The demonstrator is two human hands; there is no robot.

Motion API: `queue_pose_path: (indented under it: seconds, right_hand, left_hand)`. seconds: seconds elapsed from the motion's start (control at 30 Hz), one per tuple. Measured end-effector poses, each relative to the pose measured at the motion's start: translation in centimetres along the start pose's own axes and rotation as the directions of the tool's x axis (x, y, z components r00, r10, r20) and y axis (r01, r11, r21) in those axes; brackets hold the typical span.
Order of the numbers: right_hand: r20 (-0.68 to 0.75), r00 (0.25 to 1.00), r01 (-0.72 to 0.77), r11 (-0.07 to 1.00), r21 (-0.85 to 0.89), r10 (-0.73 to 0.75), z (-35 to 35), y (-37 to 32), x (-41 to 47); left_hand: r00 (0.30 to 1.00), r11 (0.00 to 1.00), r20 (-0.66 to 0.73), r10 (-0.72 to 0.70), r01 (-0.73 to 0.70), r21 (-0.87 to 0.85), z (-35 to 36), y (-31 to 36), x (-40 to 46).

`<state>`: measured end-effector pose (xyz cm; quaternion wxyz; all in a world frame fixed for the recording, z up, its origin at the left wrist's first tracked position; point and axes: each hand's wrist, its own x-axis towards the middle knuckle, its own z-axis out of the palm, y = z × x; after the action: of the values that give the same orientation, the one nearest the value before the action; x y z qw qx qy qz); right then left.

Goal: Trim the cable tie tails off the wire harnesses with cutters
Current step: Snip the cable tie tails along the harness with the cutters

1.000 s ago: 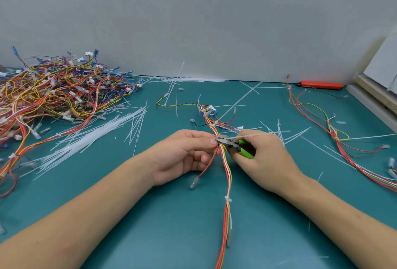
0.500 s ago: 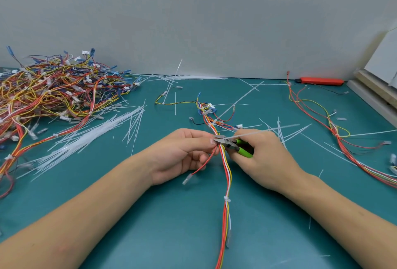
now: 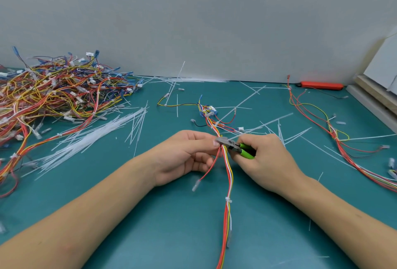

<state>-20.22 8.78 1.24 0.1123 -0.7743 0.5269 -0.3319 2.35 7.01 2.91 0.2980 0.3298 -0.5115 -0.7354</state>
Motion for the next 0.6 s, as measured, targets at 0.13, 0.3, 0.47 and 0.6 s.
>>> queue_pose_path:
  seconds: [0.13, 0.3, 0.47, 0.6]
  right_hand:
    - [0.017, 0.999, 0.028, 1.0, 0.013, -0.028, -0.04, -0.28, 0.16]
    - [0.015, 0.998, 0.057, 0.998, 0.026, -0.058, -0.08, -0.21, 0.15]
    - [0.043, 0.998, 0.034, 0.999, 0.018, -0.035, -0.19, -0.21, 0.18]
    - [0.058, 0.998, 0.007, 1.0, 0.002, -0.007, -0.35, -0.63, 0.2]
  left_hand:
    - [1.0, 1.0, -0.01, -0.006, 0.007, 0.027, 0.11, 0.09, -0.05]
    - [1.0, 0.998, 0.018, -0.005, 0.003, 0.061, 0.21, 0.28, -0.11]
    - [1.0, 0.998, 0.012, -0.004, 0.003, 0.068, 0.1, 0.23, 0.05]
    - [1.0, 0.997, 0.019, 0.002, -0.003, 0.073, -0.01, 0.05, 0.15]
